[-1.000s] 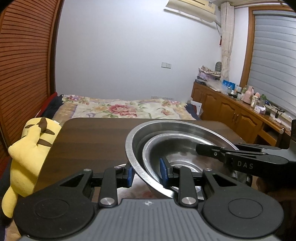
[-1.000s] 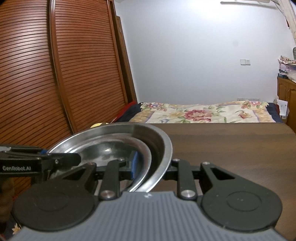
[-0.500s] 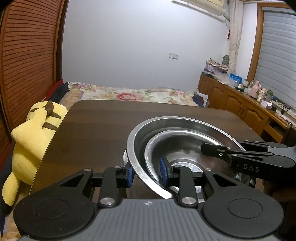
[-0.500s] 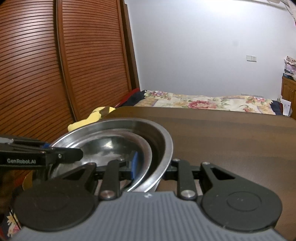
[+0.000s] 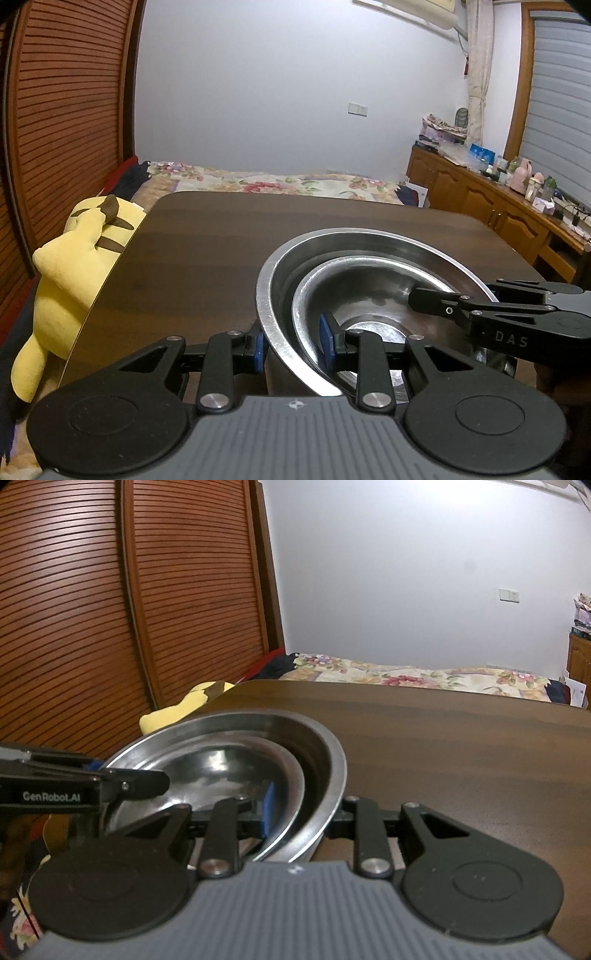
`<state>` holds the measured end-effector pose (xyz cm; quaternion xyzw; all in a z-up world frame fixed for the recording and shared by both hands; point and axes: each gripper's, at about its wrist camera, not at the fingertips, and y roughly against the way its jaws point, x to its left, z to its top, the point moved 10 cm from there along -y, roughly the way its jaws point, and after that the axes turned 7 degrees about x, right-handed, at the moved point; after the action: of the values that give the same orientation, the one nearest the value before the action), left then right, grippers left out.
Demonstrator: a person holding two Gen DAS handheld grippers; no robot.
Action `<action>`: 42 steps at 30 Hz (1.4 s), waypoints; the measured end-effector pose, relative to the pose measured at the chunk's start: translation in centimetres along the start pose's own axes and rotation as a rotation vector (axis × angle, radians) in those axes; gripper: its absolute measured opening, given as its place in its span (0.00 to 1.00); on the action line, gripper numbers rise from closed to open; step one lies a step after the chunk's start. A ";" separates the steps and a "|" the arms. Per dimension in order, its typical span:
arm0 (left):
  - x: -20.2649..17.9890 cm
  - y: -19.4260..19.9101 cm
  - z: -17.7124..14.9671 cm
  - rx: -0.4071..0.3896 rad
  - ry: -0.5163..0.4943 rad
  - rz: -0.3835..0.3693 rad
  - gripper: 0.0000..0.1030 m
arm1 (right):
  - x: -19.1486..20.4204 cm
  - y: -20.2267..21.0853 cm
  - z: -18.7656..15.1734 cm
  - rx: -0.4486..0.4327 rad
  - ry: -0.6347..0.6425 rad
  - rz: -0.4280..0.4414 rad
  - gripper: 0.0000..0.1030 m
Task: Organize plates and bowls
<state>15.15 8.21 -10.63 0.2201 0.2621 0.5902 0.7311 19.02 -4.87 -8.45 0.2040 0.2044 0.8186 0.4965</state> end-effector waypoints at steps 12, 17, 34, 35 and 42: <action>-0.4 0.1 -0.2 -0.005 -0.008 0.025 0.29 | 0.2 0.3 -0.3 -0.005 0.003 -0.007 0.38; -0.6 0.2 -0.2 -0.004 -0.005 0.032 0.29 | -0.6 1.5 0.7 -0.052 0.002 -0.047 0.58; -1.8 4.0 2.5 -0.108 -0.024 0.105 1.00 | -1.4 6.1 2.0 -0.136 0.000 -0.114 0.96; -2.0 4.3 2.7 -0.114 -0.028 0.108 1.00 | -1.5 6.3 2.1 -0.136 -0.002 -0.122 0.98; -3.9 6.2 4.1 -0.155 -0.047 0.110 1.00 | -2.2 8.1 2.5 -0.154 -0.025 -0.202 1.00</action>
<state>12.51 5.64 -3.05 0.1906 0.1859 0.6426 0.7184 15.32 -9.92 -2.30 0.1540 0.1545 0.7749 0.5932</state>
